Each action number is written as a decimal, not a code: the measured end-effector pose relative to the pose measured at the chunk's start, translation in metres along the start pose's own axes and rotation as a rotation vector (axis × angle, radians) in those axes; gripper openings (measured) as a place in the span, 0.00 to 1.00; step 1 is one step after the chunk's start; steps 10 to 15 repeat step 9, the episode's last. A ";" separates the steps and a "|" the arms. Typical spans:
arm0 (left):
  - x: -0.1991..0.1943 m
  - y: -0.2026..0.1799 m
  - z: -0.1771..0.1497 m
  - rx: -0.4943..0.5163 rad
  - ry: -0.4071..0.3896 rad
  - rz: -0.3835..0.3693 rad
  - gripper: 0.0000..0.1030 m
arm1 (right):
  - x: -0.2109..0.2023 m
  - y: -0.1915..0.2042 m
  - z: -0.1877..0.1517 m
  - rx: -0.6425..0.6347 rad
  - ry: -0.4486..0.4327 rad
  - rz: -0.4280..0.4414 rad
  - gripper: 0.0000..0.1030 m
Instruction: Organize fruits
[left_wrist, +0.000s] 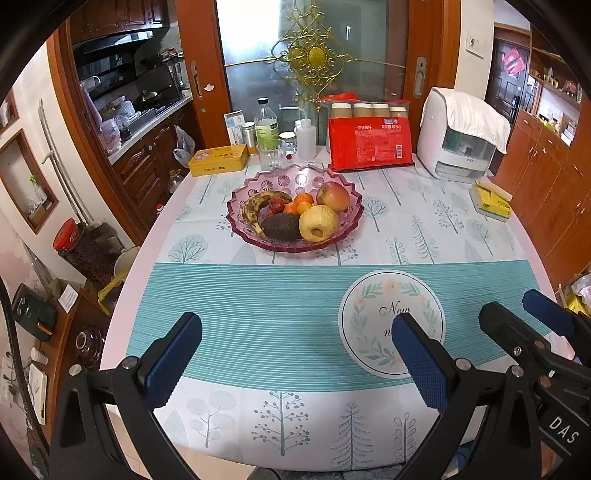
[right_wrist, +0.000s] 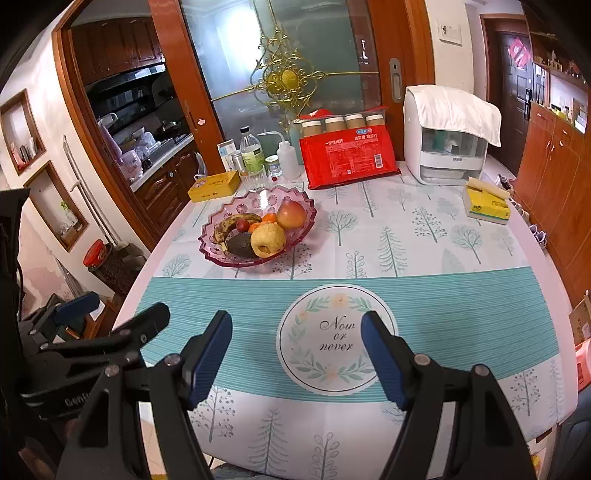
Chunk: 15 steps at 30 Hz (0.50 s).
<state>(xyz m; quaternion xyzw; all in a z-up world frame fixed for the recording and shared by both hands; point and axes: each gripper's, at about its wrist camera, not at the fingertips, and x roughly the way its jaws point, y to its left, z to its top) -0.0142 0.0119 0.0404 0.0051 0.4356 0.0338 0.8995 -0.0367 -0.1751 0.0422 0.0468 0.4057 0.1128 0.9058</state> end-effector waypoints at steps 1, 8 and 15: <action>0.001 0.001 0.000 -0.001 0.002 -0.001 0.99 | 0.000 0.000 -0.001 0.001 0.001 0.002 0.71; 0.000 0.000 0.000 0.000 0.000 -0.001 0.99 | 0.000 -0.001 0.001 -0.001 0.000 0.000 0.71; 0.000 0.000 0.000 -0.001 0.001 -0.001 0.99 | 0.000 -0.001 0.001 0.000 0.001 0.001 0.71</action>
